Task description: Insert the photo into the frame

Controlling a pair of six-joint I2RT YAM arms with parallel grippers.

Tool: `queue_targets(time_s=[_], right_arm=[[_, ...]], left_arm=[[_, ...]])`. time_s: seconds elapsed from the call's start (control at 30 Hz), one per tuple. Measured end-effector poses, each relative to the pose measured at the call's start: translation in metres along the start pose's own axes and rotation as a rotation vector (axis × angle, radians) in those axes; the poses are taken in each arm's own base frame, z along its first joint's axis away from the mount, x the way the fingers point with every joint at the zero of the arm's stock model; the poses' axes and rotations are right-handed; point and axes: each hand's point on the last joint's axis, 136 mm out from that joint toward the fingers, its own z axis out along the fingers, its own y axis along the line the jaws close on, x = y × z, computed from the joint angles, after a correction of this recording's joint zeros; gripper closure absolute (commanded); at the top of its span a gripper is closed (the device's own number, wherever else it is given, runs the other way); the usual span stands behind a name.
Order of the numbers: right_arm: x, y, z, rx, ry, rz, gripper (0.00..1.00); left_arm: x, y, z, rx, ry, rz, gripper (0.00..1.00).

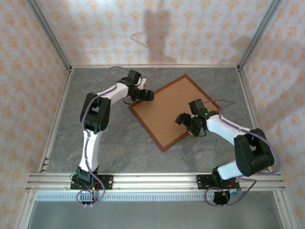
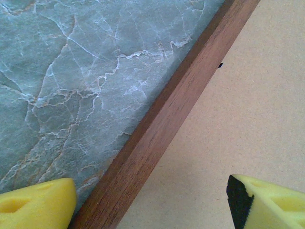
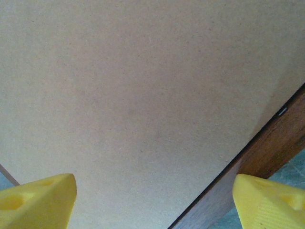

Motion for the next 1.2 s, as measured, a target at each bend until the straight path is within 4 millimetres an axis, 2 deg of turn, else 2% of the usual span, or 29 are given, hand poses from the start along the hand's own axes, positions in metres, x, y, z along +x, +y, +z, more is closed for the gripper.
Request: queue_targets(time_s=[0.1, 0.2, 0.43, 0.53, 0.7, 0.87, 0.93, 1.03, 1.1, 1.2], right_arm=[[0.002, 0.006, -0.002, -0.008, 0.005, -0.055, 0.09], [0.013, 0.016, -0.005, -0.018, 0.033, -0.166, 0.08], [0.05, 0.059, -0.02, 0.002, 0.045, -0.606, 0.01], [0.064, 0.075, -0.017, 0.025, 0.038, -0.758, 0.01], [0.079, 0.067, 0.003, 0.171, 0.034, -0.964, 0.01], [0.09, 0.06, 0.012, 0.287, 0.023, -1.116, 0.01], [0.087, 0.06, 0.012, 0.322, -0.003, -1.139, 0.0], [0.072, 0.057, 0.009, 0.34, -0.031, -1.103, 0.0], [0.046, 0.055, 0.004, 0.326, -0.059, -1.006, 0.0], [-0.011, 0.048, -0.011, 0.285, -0.143, -0.798, 0.01]], left_arm=[[0.0, 0.0, 0.0, 0.0, 0.0, 0.0, 0.19], [0.0, 0.0, 0.0, -0.001, 0.0, 0.0, 0.19], [-0.001, 0.0, -0.001, -0.002, -0.003, -0.016, 0.19], [-0.001, 0.0, -0.001, -0.003, -0.003, -0.019, 0.19], [-0.001, 0.001, -0.001, -0.007, -0.004, -0.019, 0.18], [-0.002, 0.001, -0.001, -0.008, -0.006, -0.027, 0.18], [-0.002, 0.001, -0.002, -0.013, -0.01, -0.034, 0.17], [-0.002, 0.004, -0.004, -0.029, -0.023, -0.05, 0.14], [-0.001, 0.007, -0.008, -0.046, -0.05, -0.07, 0.13], [0.013, 0.019, -0.024, -0.118, -0.079, -0.125, 0.12]])
